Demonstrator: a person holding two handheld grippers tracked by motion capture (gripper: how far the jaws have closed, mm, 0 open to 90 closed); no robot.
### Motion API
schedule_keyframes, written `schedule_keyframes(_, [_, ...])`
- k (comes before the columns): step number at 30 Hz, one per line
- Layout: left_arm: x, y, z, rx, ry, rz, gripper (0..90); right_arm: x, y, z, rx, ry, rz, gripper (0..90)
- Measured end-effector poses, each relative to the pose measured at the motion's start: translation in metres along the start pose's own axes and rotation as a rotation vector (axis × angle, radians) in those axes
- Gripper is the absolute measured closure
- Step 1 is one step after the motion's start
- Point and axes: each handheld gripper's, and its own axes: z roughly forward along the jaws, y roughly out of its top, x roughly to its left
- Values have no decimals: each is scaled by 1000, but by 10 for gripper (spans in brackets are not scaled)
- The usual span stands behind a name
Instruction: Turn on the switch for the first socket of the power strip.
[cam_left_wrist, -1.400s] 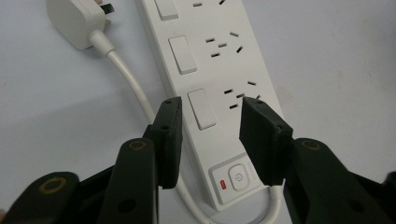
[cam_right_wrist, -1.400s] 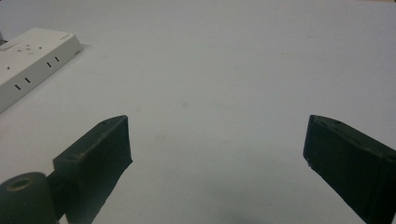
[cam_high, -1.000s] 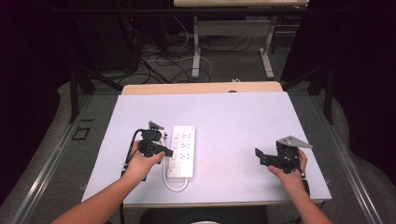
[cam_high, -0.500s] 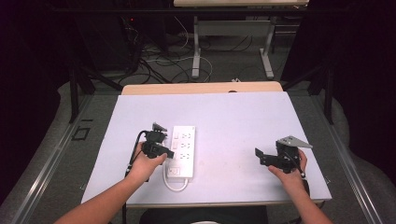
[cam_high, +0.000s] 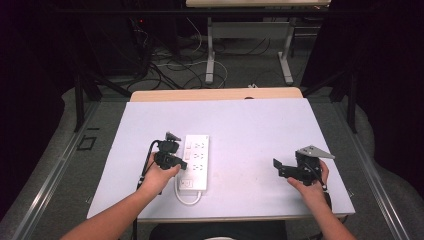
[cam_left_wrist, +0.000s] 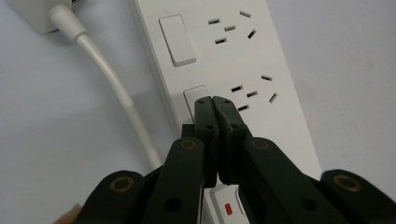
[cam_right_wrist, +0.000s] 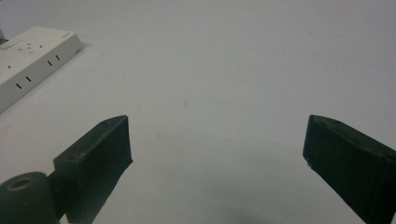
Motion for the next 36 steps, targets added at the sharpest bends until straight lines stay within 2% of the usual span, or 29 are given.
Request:
schedule_keyframes(21, [-1,0,5,2,2,2,896,1,0,0,6,4,6,70])
schedule_keyframes(29, [-2,-1,6,-6,7,15,899,1,0,0,5,1,5,70])
schedule_keyframes(36, [-3,-3,7,6,23,33,899,1,0,0,6,5,6,70])
